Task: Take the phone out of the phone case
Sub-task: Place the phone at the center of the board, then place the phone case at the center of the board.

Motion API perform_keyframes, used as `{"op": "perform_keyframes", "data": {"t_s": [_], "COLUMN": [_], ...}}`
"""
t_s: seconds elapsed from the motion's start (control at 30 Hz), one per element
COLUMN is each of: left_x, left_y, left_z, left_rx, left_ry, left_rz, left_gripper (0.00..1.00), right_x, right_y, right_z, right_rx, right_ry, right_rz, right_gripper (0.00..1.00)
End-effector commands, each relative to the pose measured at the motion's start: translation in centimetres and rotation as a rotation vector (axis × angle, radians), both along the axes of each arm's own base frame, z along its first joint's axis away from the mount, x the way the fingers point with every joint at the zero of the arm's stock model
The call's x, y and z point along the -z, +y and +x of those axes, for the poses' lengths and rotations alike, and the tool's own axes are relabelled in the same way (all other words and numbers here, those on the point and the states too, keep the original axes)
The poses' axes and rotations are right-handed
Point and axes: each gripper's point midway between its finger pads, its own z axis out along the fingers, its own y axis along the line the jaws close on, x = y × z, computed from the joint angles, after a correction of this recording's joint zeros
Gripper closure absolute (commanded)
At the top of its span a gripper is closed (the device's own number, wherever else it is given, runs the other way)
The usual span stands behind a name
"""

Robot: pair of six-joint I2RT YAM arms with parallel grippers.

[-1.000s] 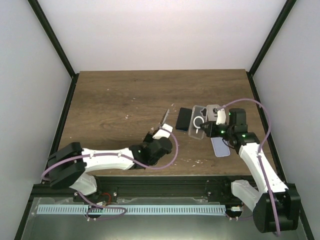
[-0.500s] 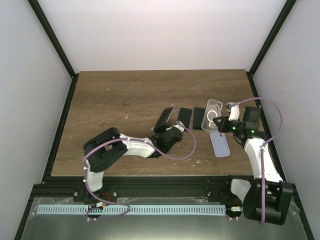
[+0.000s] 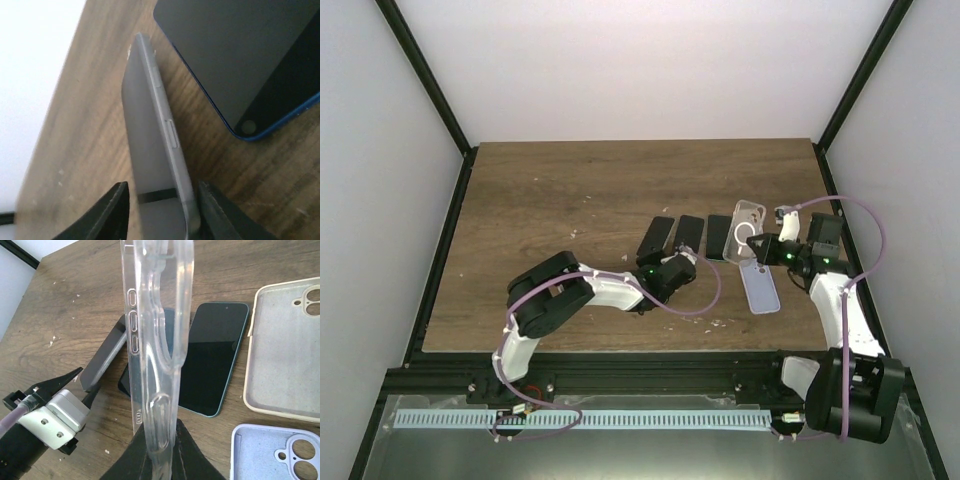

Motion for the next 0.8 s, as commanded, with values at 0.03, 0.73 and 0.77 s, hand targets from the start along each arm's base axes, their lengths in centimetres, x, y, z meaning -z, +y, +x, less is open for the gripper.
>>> {"op": "perform_keyframes", "data": {"t_s": [0.03, 0.73, 0.77], "left_x": [-1.2, -7.4, -7.5], "left_y": [-0.1, 4.5, 4.7], "left_z": [-1.2, -8.6, -8.7], "left_rx": [-0.011, -0.078, -0.079], "left_ry": [0.092, 0.331, 0.330], "left_rz": [-0.097, -0.645, -0.653], "left_gripper": [0.52, 0.39, 0.39], "right_x": [-2.7, 6.0, 6.4], "right_y": [0.7, 5.4, 5.7], "right_z": [0.5, -6.3, -6.6], "right_rx": [-0.032, -0.144, -0.152], "right_ry": [0.002, 0.644, 0.670], "right_rz": [0.078, 0.273, 0.270], "right_gripper": [0.99, 0.99, 0.99]}}
